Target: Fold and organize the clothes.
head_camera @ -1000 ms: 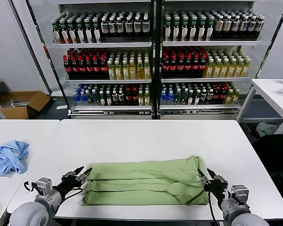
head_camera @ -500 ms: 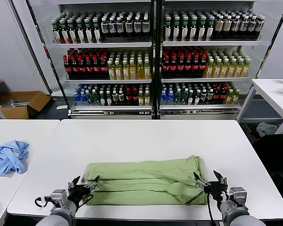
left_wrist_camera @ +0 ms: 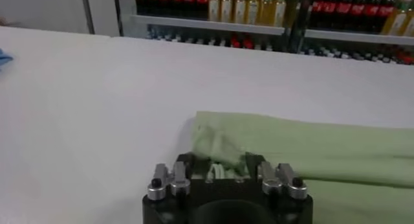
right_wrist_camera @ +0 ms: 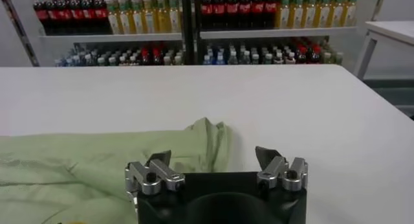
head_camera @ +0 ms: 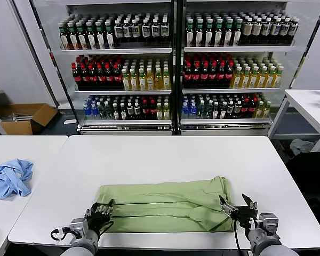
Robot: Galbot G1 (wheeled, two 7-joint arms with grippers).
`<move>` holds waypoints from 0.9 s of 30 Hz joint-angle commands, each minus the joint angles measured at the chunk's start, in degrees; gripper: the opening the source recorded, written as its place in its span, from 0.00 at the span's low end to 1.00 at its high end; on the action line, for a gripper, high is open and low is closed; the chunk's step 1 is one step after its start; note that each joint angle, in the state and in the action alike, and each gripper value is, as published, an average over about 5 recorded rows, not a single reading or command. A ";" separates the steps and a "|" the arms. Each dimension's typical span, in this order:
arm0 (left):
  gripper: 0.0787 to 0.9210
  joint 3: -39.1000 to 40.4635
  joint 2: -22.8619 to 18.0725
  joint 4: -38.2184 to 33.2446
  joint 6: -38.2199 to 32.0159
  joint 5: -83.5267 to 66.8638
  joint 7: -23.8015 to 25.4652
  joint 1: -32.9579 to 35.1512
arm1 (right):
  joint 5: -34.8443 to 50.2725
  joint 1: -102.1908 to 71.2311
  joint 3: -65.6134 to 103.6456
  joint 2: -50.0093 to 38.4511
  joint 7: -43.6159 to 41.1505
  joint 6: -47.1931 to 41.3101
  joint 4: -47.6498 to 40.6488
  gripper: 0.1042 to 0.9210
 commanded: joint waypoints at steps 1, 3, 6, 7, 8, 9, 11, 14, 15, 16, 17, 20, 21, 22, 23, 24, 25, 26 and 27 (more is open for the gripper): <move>0.47 2.48 -1.55 0.44 0.64 3.72 -3.44 -0.74 | -0.25 -0.13 0.13 0.08 0.02 0.06 0.20 0.88; 0.40 2.33 -1.50 0.05 0.79 4.50 -3.26 -0.73 | -0.35 -0.11 0.02 0.15 0.01 0.07 0.17 0.88; 0.29 1.55 -1.14 -0.15 1.22 6.04 -2.73 -0.96 | -0.67 0.01 -0.38 0.29 0.00 0.11 0.07 0.88; 0.26 1.17 -0.90 -0.28 1.45 6.67 -2.54 -1.01 | -0.88 0.06 -0.51 0.32 -0.01 0.13 0.03 0.88; 0.23 0.64 -0.55 -0.57 1.75 7.29 -2.34 -1.06 | -1.10 0.10 -0.63 0.34 -0.03 0.16 -0.01 0.88; 0.19 0.04 -0.16 -0.93 2.09 7.89 -2.19 -1.13 | -1.29 0.13 -0.70 0.35 -0.04 0.19 -0.04 0.88; 0.13 -1.65 0.81 -1.91 2.93 9.27 -1.94 -1.45 | -1.57 0.14 -0.71 0.29 -0.06 0.22 -0.01 0.88; 0.05 -6.34 2.91 -3.37 4.75 12.24 -0.73 -1.76 | -1.71 0.18 -0.60 0.17 -0.07 0.28 0.13 0.88; 0.03 -8.48 3.70 -3.80 5.39 13.03 -0.03 -1.59 | -1.80 0.21 -0.60 0.18 -0.07 0.34 0.16 0.88; 0.03 -11.02 4.53 -4.12 6.00 13.54 0.73 -1.21 | -1.90 0.24 -0.65 0.22 -0.08 0.40 0.19 0.88; 0.03 -14.10 5.32 -4.15 6.42 13.74 1.64 -0.63 | -2.03 0.28 -0.76 0.31 -0.08 0.48 0.19 0.88; 0.03 -24.12 7.41 -2.47 6.30 14.18 4.76 1.82 | -2.32 0.50 -1.24 0.48 -0.11 0.72 0.17 0.88; 0.03 -27.62 7.89 -1.33 5.92 14.78 6.24 2.84 | -2.37 0.62 -1.40 0.49 -0.12 0.78 0.16 0.88; 0.03 -30.54 8.20 -0.17 5.29 15.76 7.92 3.92 | -2.39 0.82 -1.54 0.47 -0.13 0.85 0.13 0.88; 0.03 -32.99 8.38 1.02 4.58 16.69 9.52 4.96 | -2.39 1.10 -1.70 0.43 -0.14 0.90 0.08 0.88; 0.03 -34.85 8.46 1.87 3.94 17.51 10.84 5.75 | -2.39 1.42 -1.85 0.40 -0.14 0.94 0.02 0.88; 0.03 -35.39 8.38 1.92 3.65 17.75 11.46 6.33 | -2.39 1.79 -2.00 0.37 -0.13 0.96 -0.06 0.88; 0.03 -35.14 8.22 1.28 3.59 17.21 11.77 6.67 | -2.39 2.23 -2.19 0.34 -0.12 0.94 -0.15 0.88; 0.03 -34.21 7.92 -0.09 3.95 15.56 11.54 6.69 | -2.41 2.63 -2.37 0.32 -0.10 0.91 -0.24 0.88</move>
